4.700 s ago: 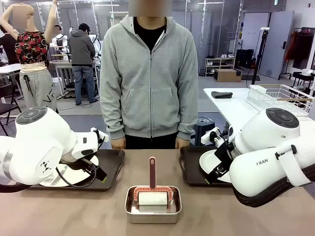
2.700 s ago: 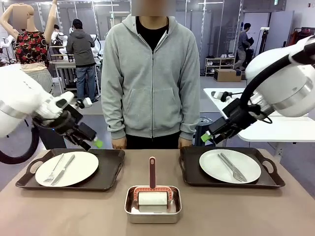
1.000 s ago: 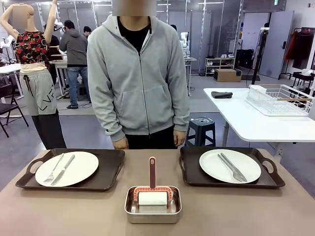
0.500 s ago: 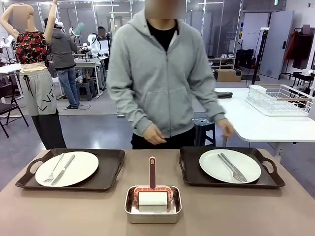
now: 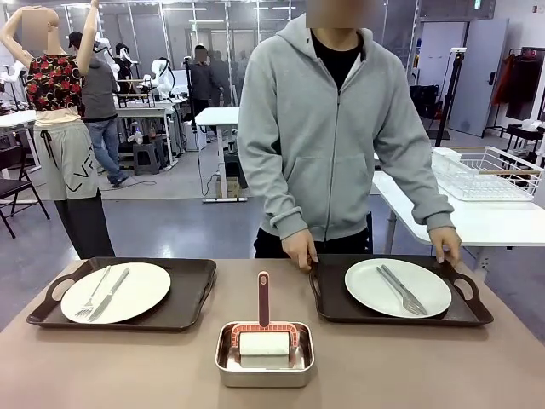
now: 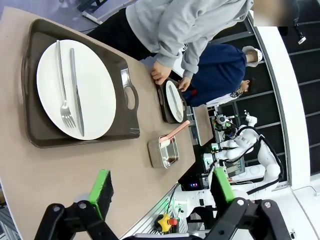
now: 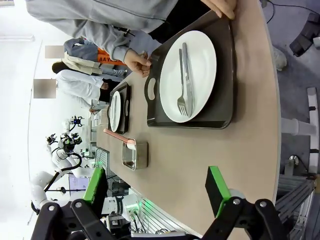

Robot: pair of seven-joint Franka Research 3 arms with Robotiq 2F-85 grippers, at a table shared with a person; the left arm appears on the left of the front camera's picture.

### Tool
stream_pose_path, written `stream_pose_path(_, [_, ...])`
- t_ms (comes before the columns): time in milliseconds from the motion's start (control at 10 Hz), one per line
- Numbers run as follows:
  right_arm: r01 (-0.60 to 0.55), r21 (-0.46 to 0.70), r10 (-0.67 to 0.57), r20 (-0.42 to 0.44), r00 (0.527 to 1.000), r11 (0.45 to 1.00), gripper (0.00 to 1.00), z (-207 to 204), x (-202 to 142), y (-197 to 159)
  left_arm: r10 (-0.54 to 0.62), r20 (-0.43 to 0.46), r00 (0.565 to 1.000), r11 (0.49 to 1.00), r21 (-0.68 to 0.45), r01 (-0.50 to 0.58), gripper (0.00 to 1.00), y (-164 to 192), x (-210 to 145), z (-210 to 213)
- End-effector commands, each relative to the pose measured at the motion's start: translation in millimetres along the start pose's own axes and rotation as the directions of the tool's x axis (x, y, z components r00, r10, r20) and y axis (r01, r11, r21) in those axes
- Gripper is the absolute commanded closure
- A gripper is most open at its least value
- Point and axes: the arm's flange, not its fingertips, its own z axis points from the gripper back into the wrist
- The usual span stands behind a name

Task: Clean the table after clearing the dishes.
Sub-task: When the left (or right) Handle tray is removed, use the left hand (or right hand) to clean the left (or right) side of the table with the Lint Roller.

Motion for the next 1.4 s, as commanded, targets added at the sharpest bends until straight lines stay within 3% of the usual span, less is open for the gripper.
stream_pose_path(0, [0.001,0.008,-0.001,-0.001,1.0,1.0,0.0,1.0,-2.7,0.7,-0.007,0.003,1.0,1.0,-0.001,0.007,0.0,-1.2,-0.5,1.8])
stream_pose_path(1300, [0.001,0.008,-0.001,-0.001,1.0,1.0,0.0,1.0,-2.7,0.7,-0.007,0.003,1.0,1.0,-0.001,0.007,0.0,-1.2,-0.5,1.8])
